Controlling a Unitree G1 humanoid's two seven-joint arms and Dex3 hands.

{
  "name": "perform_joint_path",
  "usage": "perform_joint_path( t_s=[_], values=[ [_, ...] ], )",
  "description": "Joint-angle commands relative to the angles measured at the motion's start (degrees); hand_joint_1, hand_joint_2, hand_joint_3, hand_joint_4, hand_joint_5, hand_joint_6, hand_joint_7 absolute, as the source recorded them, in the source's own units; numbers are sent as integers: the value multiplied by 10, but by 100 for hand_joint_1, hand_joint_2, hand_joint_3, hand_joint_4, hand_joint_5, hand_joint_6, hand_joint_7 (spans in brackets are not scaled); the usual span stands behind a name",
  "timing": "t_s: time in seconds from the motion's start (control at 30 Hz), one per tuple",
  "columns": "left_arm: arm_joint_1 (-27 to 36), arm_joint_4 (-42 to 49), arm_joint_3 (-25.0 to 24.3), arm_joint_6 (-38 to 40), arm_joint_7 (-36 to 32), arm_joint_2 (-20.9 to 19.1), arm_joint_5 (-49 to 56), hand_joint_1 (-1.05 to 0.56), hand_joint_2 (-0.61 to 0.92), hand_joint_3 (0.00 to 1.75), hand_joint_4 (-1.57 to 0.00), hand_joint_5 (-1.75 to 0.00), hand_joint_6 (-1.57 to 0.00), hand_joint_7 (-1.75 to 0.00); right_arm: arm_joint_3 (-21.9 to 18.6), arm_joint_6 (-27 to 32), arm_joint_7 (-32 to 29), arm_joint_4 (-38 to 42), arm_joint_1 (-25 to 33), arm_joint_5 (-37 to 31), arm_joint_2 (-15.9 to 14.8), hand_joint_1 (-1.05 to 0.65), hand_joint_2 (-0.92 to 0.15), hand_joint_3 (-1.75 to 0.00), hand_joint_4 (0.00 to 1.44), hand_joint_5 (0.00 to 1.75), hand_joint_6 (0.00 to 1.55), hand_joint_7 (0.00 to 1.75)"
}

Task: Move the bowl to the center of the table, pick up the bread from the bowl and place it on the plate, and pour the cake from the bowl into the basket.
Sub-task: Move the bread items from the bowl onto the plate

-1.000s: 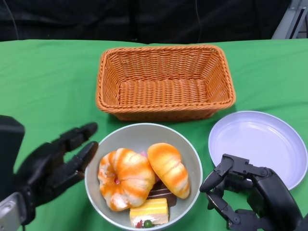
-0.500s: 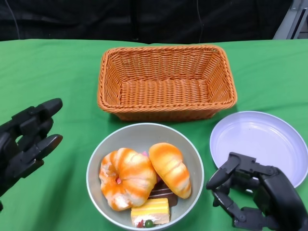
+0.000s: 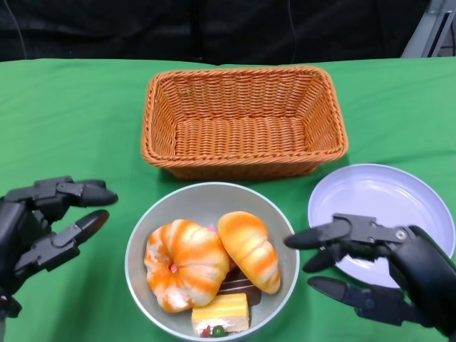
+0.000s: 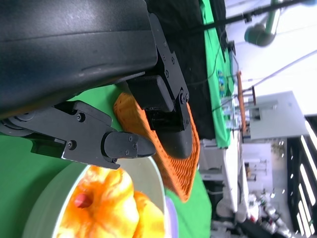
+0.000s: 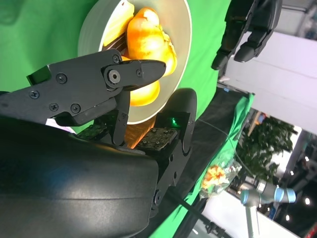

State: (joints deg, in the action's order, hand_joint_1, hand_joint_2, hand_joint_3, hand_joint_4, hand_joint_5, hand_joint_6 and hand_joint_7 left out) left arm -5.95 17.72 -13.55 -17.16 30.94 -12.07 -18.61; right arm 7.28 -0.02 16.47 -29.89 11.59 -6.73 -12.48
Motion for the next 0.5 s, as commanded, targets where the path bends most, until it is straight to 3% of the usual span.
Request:
perform_joint_path(
  t_s=[0.03,0.23,0.5],
  values=[
    [-2,7,1,-13,-2,-3,5,-10,92,31,-74,-137,-95,-78,15,61,2,-33,-32,-43,-13,-54,-92,-6,62,46,69,12],
    [-1,9,4,-20,1,0,-2,-9,92,31,-73,-138,-93,-80,46,112,3,-16,-88,-118,-21,-67,-92,-9,57,32,63,3],
    [-3,12,3,-22,-4,0,-1,-13,92,31,-70,-139,-90,-84,102,171,27,-17,-143,-224,-28,-76,-92,-14,58,27,55,0]
  ],
)
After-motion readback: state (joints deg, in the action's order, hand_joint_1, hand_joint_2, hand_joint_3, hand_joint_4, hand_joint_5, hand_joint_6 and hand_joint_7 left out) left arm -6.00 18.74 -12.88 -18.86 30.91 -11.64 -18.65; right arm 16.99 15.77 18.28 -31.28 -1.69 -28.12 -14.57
